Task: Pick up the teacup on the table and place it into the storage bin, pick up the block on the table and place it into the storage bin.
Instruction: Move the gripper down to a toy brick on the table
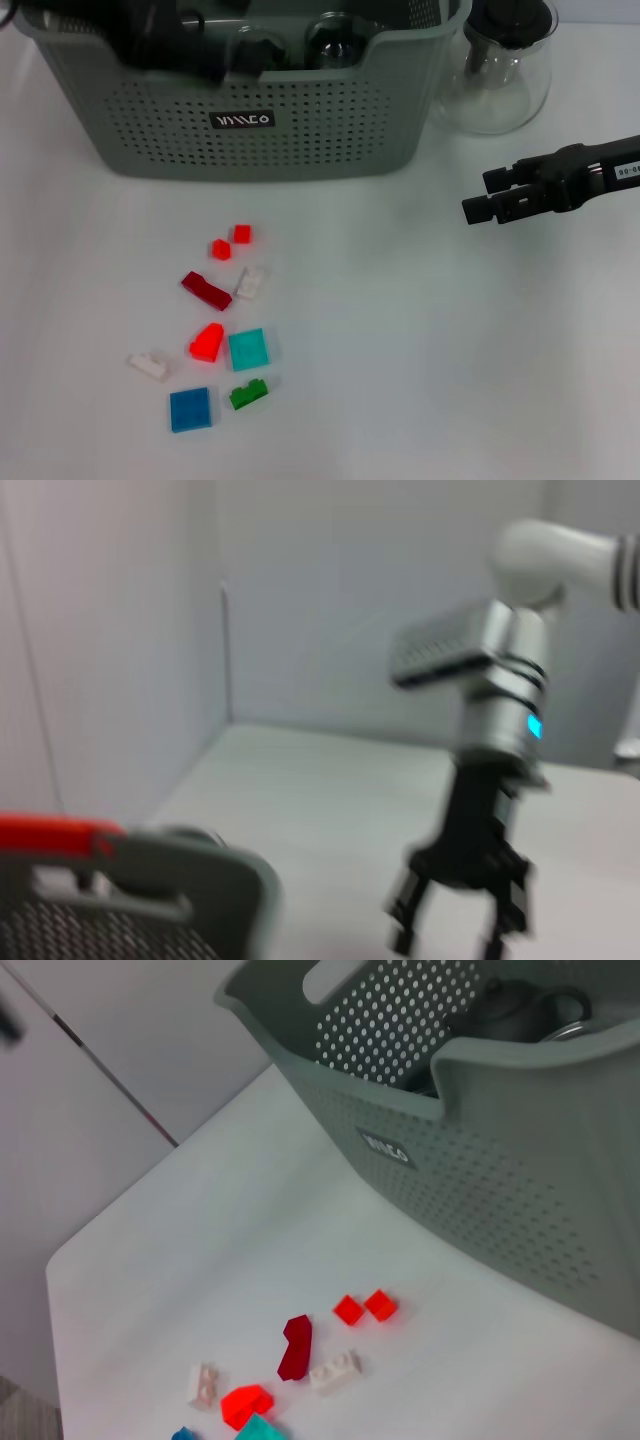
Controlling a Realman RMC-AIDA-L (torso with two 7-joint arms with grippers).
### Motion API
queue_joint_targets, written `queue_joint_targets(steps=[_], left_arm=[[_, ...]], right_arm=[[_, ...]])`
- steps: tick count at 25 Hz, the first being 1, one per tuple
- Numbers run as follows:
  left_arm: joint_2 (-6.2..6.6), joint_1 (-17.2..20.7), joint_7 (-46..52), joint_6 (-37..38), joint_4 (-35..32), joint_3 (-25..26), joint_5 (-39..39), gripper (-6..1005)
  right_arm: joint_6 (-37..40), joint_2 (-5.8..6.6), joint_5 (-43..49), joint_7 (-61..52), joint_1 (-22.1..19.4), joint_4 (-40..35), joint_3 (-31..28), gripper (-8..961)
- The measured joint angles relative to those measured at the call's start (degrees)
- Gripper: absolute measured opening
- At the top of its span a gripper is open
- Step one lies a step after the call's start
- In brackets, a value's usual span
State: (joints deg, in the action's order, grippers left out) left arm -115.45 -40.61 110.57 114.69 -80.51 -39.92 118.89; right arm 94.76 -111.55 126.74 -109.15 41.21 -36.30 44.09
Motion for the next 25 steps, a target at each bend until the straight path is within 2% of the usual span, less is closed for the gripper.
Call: queue_joint_targets(steps=[4, 11, 18, 25], left_arm=[[-1.06, 3.75, 0.31, 1.68, -4.7, -1.06, 3.58, 663], [-4.3, 8.79, -3.02, 2.39, -7.43, -6.91, 20.91, 662], [-6.59, 10.49, -6.53, 1.59, -6.21, -14.14, 32.73, 661], [-8.61, 11.68, -8.41, -1.53, -5.78, -23.5, 38.81, 661]], right_arm=[[-0.31, 0.02, -0.01, 0.02, 0.29, 0.0, -0.32, 941], [-1.02, 0.02, 0.0, -0.31, 0.36, 0.0, -0.33, 941], [-1.37, -0.2, 0.0, -0.47, 0.71, 0.0, -0.33, 941], [-1.47, -0.69, 0.0, -0.58, 1.01, 0.0, -0.32, 942]])
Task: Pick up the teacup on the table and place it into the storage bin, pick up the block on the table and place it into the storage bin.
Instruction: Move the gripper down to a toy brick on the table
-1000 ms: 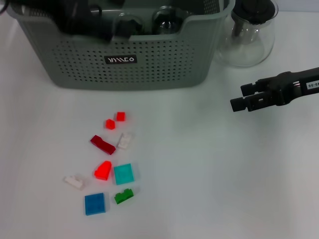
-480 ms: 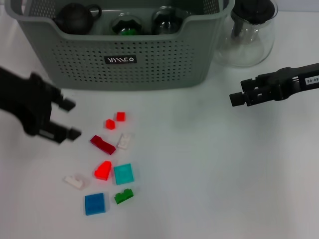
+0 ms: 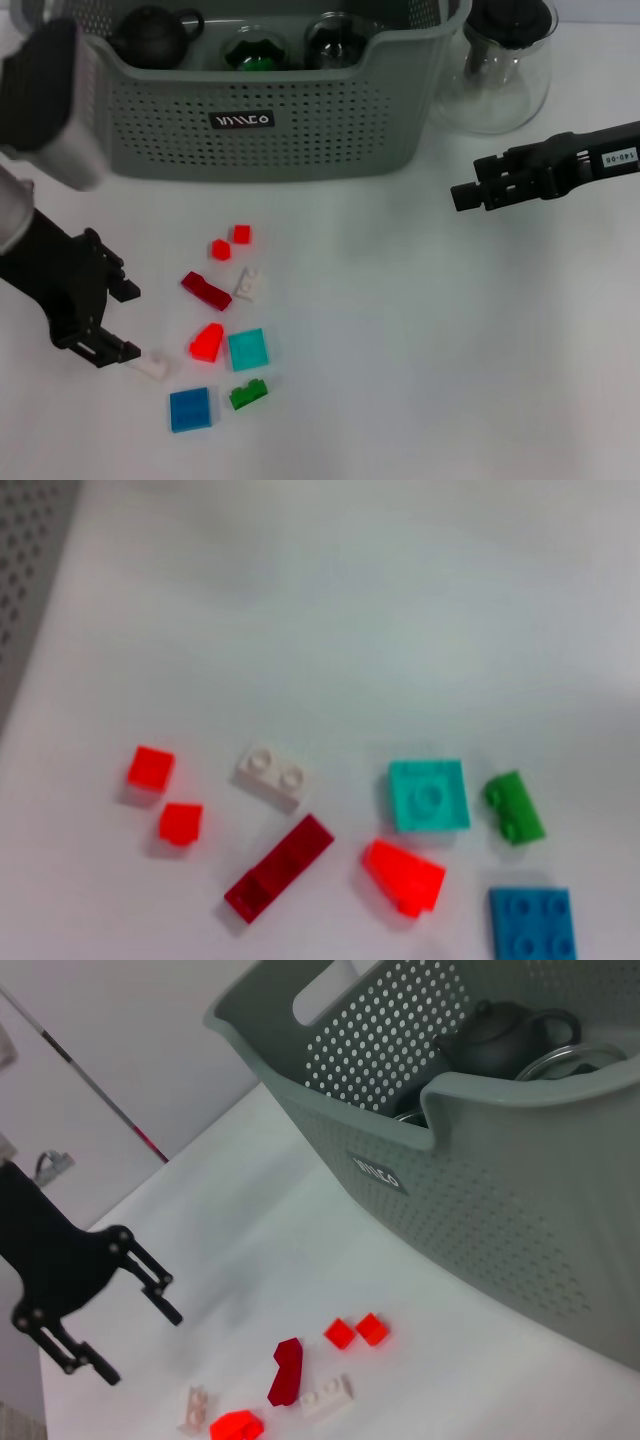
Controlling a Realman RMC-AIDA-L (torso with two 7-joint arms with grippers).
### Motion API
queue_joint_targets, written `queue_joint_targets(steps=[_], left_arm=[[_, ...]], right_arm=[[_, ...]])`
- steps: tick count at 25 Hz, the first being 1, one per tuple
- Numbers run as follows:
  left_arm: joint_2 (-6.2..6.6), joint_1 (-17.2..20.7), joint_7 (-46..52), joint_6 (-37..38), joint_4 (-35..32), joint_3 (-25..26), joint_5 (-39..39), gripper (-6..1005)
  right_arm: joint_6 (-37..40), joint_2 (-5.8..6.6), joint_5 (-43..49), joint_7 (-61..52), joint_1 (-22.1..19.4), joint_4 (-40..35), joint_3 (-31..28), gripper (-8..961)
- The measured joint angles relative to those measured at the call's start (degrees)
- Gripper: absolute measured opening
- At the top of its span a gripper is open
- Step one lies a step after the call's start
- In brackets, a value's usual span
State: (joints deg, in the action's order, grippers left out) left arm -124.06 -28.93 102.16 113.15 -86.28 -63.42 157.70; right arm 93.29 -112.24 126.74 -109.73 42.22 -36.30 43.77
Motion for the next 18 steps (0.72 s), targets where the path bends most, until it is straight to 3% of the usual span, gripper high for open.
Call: queue_joint_targets(steps=[4, 18], left_arm=[[-0.39, 0.93, -0.21, -3.08, 0.91, -5.68, 1.51, 660], [-0.64, 1.77, -1.97, -8.96, 3.79, -17.86, 5.06, 657]], right_arm=[[-0.1, -0.35, 0.0, 0.01, 0.04, 0.0, 0.0, 941], [-0.61, -0.94, -0.09, -0.09, 0.05, 0.09, -0.96, 942]])
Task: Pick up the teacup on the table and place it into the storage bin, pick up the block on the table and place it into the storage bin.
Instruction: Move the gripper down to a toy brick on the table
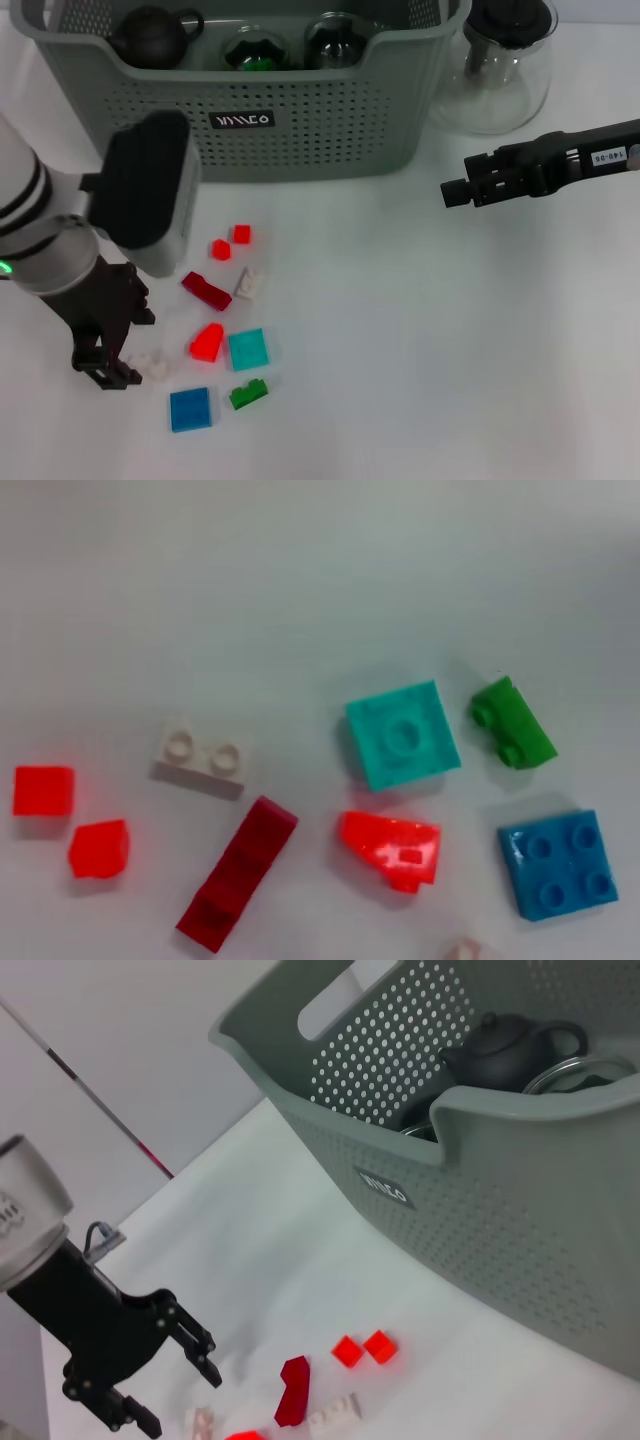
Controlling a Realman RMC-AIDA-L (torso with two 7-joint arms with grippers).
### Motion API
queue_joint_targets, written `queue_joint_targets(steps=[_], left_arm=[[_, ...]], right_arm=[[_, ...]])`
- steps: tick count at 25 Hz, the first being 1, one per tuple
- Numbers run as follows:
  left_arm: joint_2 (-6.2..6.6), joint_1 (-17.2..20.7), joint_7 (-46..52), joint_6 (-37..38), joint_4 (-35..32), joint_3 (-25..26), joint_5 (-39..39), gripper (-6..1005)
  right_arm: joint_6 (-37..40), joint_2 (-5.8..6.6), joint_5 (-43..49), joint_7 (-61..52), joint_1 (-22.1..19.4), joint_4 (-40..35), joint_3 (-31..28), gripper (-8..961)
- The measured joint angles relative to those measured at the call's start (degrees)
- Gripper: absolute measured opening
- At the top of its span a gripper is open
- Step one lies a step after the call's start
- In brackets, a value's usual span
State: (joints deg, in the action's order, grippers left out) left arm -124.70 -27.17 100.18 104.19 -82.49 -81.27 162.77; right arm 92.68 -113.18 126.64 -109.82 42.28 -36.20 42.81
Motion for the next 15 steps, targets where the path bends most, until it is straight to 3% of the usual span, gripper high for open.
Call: queue_joint_targets(steps=[15], left_arm=[[-0.11, 2.22, -3.31, -3.94, -0.79, -1.63, 0.24, 631]], right_arm=[[-1.19, -0.22, 0.01, 0.26, -0.42, 0.0, -0.63, 942]])
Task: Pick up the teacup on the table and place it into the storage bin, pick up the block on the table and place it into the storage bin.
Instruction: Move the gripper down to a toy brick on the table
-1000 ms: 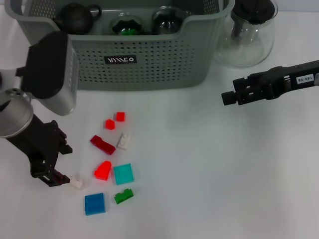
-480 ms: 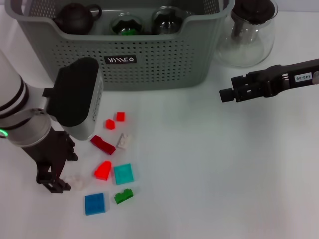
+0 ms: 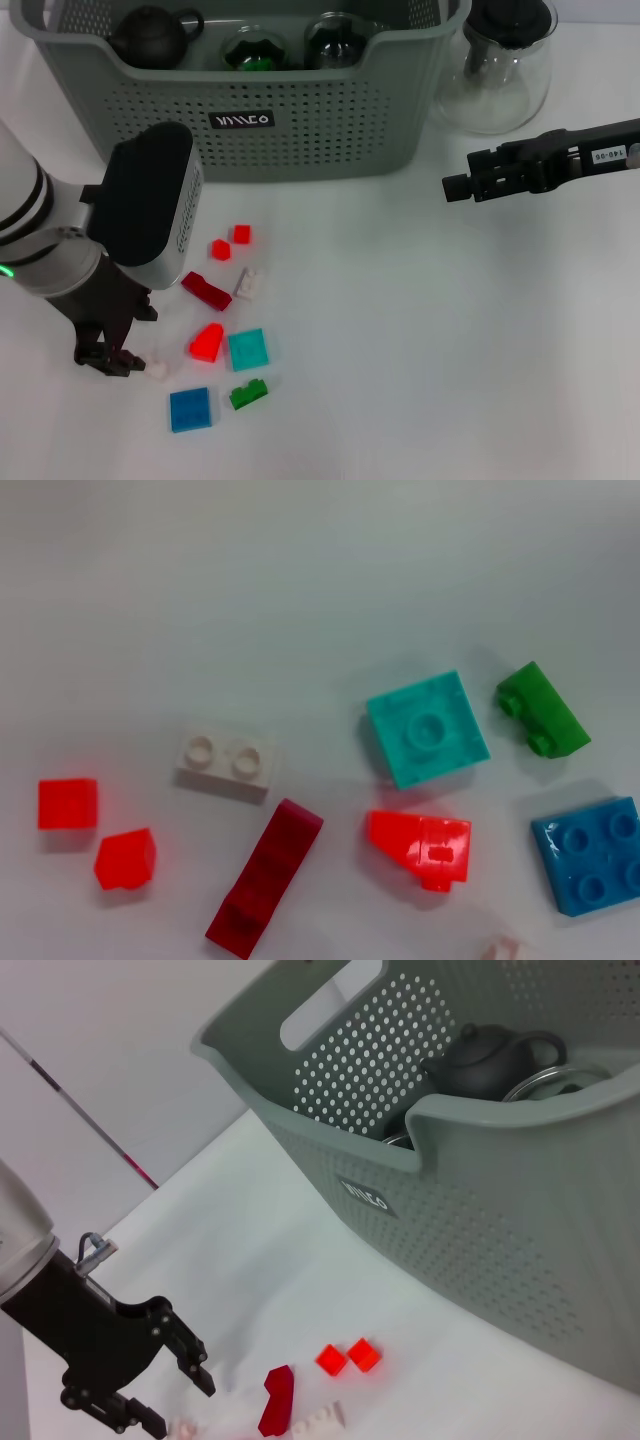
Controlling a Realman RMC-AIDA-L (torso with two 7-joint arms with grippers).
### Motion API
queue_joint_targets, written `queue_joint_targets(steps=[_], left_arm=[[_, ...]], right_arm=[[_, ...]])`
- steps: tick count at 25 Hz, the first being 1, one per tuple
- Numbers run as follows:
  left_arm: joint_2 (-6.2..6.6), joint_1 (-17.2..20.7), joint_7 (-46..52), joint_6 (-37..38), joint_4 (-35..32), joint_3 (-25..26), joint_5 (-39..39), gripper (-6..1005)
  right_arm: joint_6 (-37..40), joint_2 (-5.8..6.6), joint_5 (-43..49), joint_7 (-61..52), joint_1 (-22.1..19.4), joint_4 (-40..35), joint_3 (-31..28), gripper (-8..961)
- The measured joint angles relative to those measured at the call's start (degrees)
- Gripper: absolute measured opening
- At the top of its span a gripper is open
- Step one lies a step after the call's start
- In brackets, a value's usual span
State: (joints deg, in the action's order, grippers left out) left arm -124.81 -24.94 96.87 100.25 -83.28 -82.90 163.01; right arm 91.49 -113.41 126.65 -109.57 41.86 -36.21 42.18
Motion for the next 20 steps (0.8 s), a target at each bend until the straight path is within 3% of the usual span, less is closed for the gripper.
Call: queue_joint_targets(steps=[9, 20], left_arm=[[0.0, 0.82, -0.34, 2.04, -2.08, -0.29, -0.24, 530], [0.01, 1.5, -0.23, 0.3, -1.16, -3.24, -0.79, 507]], right_arm=[[-0.29, 0.03, 0.0, 0.26, -0.11, 0.0, -0.68, 941], [-0.86, -0.06, 0.0, 0.5, 0.01, 0.0, -1.06, 941]])
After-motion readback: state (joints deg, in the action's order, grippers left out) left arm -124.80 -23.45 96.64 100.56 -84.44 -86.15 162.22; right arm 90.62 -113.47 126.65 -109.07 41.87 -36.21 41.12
